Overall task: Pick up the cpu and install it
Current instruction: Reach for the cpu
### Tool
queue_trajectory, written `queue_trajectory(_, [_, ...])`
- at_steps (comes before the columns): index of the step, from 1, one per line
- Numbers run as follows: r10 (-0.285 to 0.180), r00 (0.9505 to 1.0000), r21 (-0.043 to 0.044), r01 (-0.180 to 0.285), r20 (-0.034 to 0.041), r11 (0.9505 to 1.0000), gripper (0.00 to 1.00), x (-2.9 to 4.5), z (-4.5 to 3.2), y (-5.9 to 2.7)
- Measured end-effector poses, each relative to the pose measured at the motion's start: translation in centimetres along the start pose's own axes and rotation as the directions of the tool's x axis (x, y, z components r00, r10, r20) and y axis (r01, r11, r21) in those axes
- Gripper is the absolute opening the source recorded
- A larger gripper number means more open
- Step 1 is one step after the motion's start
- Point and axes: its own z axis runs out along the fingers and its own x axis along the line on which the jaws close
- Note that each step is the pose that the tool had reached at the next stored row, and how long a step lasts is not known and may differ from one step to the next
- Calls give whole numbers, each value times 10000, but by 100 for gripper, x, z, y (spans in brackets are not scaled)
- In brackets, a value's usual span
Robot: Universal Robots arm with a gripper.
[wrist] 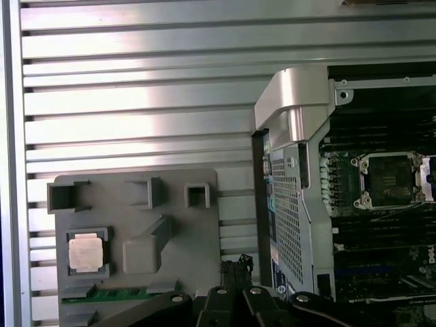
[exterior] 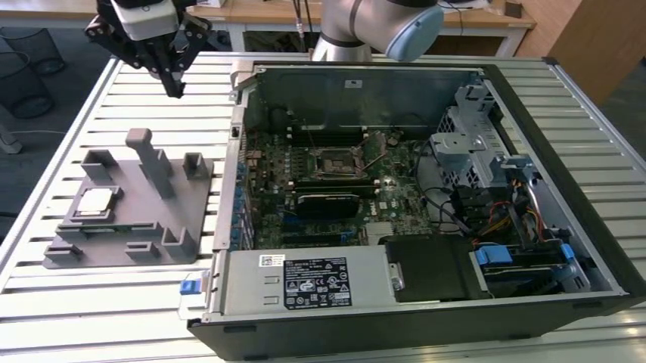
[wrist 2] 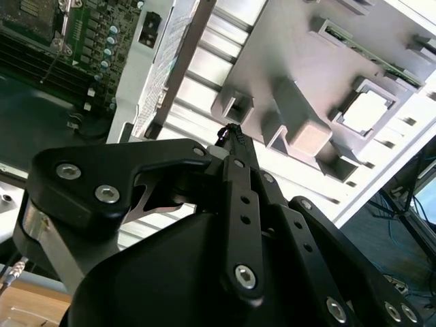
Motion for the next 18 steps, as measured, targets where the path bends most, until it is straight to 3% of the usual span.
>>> queue_trajectory(18, [0,10000,0,0,1,10000,11,161,6,11])
